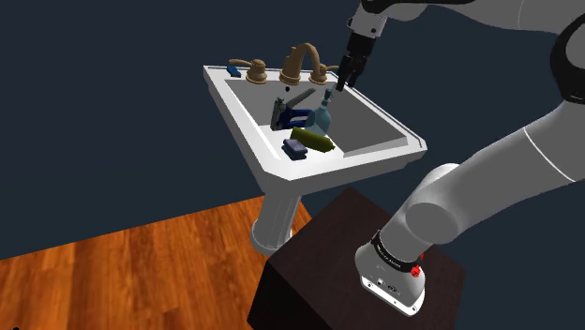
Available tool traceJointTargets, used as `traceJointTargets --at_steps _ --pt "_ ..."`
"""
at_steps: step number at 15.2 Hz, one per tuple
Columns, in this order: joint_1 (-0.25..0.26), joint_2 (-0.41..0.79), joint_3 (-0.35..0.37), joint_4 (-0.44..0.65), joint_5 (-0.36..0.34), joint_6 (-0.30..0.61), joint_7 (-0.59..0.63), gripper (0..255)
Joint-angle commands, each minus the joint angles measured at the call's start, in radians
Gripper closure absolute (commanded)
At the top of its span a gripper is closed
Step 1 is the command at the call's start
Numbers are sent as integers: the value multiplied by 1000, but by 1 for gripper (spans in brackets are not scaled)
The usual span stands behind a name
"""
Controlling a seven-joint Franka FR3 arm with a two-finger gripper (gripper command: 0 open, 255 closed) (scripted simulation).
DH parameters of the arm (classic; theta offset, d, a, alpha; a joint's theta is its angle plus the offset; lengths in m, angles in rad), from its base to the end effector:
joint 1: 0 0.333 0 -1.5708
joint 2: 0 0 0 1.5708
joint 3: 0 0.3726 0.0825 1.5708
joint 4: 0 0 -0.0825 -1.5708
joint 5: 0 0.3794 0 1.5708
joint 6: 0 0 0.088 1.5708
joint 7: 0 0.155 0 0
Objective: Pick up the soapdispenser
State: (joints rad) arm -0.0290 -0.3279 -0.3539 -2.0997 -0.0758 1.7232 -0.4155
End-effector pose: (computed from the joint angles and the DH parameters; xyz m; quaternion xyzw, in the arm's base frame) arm 0.3901 -0.1865 0.5480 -0.9987 -0.0339 0.0237 0.0299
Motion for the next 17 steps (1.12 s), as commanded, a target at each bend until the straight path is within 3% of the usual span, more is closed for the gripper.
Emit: traceJointTargets --at_steps 1,8,14,17 --pt "-2 73 -34 41 21 27 -46 0" --pt "-38 361 -129 255 149 55 -224 0" --pt "-129 634 -153 508 292 15 -359 0" --pt "-135 650 -149 499 301 37 -367 0"
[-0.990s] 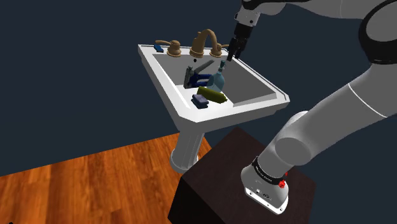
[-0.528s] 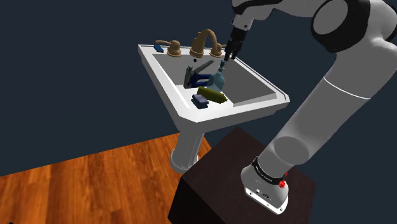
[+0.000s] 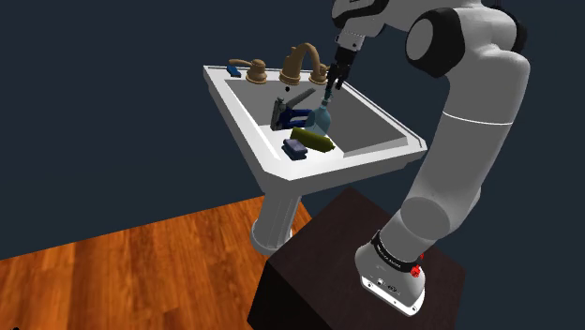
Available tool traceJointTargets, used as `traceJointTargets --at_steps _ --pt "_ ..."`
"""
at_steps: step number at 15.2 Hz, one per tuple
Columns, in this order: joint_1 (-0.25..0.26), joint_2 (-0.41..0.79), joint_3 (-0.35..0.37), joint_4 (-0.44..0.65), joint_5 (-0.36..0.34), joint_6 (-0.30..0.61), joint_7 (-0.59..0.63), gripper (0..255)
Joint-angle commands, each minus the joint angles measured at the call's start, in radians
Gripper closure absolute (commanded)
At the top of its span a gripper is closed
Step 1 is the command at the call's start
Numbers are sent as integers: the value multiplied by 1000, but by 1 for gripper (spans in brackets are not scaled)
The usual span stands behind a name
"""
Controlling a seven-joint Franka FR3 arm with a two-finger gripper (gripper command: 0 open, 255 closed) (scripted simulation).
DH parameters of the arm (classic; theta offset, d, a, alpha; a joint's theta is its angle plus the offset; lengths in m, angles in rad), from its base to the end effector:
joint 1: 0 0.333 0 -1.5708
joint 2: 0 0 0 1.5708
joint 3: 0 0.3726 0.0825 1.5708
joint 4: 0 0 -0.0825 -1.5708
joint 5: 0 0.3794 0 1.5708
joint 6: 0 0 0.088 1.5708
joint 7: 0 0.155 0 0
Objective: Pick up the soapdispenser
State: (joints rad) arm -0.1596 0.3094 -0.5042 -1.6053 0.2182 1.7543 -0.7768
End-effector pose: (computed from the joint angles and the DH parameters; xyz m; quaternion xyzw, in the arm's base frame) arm 0.5382 -0.3417 0.4659 -0.9971 -0.0356 0.0241 0.0631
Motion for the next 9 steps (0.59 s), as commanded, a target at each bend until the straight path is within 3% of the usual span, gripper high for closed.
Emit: traceJointTargets --at_steps 1,7,8,9 --pt "-4 15 2 -6 8 19 -8 0" --pt "-3 28 5 -50 17 74 -17 0" --pt "-4 30 5 -47 18 72 -17 255" --pt "-4 29 6 -48 18 72 -17 255"
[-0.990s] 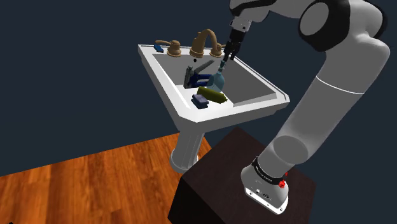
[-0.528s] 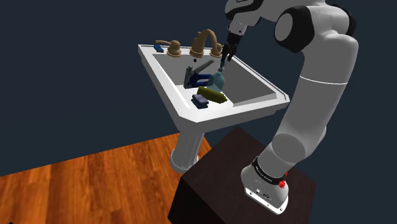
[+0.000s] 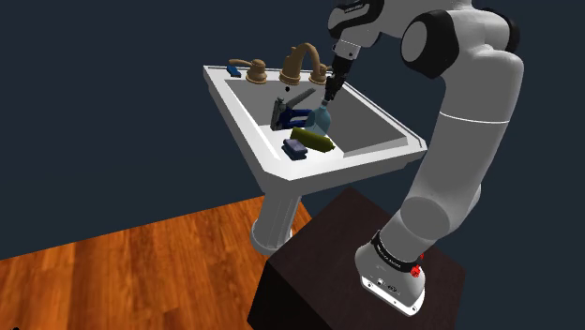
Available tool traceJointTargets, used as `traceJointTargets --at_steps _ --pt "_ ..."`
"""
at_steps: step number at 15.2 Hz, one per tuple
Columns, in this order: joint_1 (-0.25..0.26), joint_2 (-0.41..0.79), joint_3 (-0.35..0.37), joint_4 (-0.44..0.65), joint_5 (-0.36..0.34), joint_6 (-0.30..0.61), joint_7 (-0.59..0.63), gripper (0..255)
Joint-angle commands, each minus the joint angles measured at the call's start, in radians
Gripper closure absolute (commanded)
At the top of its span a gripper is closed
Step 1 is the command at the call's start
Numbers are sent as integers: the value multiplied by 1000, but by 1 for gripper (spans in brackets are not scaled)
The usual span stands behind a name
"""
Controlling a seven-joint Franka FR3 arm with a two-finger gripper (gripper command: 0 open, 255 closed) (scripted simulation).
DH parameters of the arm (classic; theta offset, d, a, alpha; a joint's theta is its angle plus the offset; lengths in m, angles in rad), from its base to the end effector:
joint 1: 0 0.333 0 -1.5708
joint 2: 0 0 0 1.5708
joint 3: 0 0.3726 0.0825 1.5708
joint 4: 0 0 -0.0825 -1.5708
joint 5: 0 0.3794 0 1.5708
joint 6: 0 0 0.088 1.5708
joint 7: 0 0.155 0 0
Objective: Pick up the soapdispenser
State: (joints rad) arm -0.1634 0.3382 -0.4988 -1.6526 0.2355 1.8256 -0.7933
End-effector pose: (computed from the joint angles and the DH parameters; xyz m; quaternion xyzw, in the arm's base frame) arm 0.5421 -0.3445 0.4324 -0.9971 -0.0358 0.0238 0.0636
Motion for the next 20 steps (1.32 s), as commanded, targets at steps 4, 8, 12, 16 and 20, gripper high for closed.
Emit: traceJointTargets --at_steps 4,8,12,16,20 --pt "0 0 0 0 0 1 0 255" --pt "0 -1 0 -3 0 3 0 255" --pt "0 -12 -3 35 -8 -46 8 255" --pt "-2 -21 -6 78 -14 -95 15 255" --pt "-5 -25 -8 127 -18 -147 21 255"
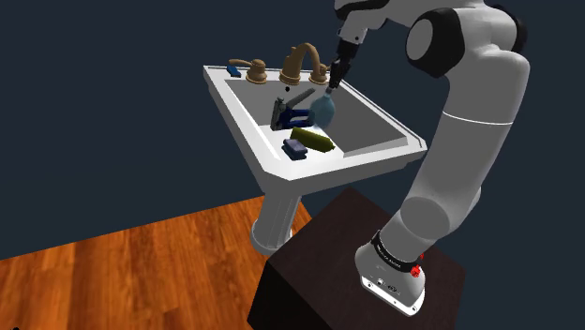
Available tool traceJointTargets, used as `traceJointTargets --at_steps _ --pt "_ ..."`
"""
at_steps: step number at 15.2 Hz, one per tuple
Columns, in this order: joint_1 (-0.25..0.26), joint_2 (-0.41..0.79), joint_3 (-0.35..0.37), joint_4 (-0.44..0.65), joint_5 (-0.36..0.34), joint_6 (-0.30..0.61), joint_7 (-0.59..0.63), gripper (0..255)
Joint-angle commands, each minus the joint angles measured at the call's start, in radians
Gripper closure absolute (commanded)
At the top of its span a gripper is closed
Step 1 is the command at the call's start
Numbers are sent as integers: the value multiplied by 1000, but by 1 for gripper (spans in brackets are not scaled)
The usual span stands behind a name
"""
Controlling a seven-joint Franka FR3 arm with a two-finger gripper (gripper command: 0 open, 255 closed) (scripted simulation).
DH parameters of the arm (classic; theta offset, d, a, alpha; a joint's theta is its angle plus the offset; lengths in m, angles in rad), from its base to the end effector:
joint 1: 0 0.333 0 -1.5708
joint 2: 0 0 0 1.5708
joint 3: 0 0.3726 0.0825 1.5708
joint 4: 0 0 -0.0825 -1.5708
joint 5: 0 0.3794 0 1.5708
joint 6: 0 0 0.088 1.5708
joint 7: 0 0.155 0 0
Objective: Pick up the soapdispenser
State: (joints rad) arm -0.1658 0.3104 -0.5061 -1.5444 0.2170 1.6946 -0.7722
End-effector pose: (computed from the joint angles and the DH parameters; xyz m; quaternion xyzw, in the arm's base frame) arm 0.5398 -0.3430 0.4889 -0.9971 -0.0358 0.0239 0.0635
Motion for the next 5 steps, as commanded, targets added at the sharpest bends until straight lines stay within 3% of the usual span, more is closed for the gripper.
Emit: traceJointTargets --at_steps 1,5 --pt "-4 2 -1 31 0 -29 1 255" --pt "-7 2 -2 60 -1 -58 4 255"
